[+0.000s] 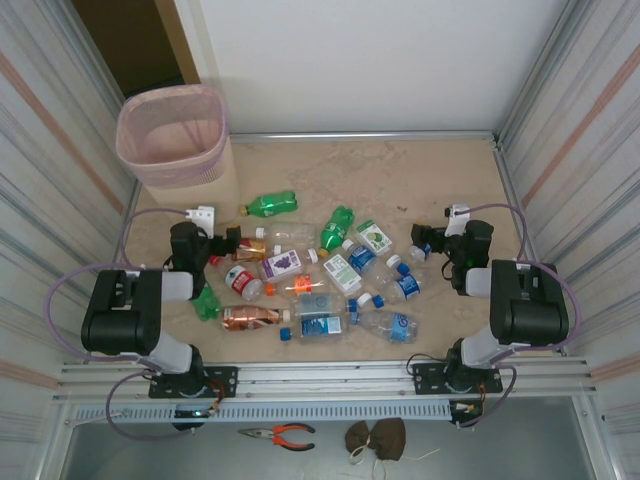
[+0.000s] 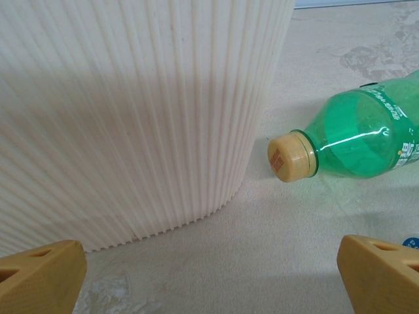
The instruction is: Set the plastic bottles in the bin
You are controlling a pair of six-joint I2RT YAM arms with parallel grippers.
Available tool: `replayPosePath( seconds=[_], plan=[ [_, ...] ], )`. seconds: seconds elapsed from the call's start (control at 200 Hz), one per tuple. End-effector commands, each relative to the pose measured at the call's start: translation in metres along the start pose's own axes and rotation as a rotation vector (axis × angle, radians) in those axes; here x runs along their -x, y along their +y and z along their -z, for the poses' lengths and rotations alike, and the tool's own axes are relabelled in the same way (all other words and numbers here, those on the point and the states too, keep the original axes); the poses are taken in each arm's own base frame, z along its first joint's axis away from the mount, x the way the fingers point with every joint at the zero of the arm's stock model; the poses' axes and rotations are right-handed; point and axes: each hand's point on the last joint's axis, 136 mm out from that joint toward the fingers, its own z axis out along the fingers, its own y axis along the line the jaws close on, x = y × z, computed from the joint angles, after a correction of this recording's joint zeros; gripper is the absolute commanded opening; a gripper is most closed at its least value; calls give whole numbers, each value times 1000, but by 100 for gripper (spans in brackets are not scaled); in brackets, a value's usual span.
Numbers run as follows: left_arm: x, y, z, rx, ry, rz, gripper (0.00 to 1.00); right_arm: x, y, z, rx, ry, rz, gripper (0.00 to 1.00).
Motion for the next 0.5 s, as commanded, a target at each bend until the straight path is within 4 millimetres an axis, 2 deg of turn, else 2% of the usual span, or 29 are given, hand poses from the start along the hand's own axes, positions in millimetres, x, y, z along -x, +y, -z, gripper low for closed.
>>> replayPosePath(
  seconds=[0.0,0.256,0.496],
  plan=[
    [17,4,0,19,3,-11,99,15,-7,4,-45,-19,-14,99],
    [29,18,13,103,48,30,99,36,-7,23,-85,-20,-27,99],
    [32,28,38,247,182,90,99,57,-5,47,-138,47,-130,99]
  ],
)
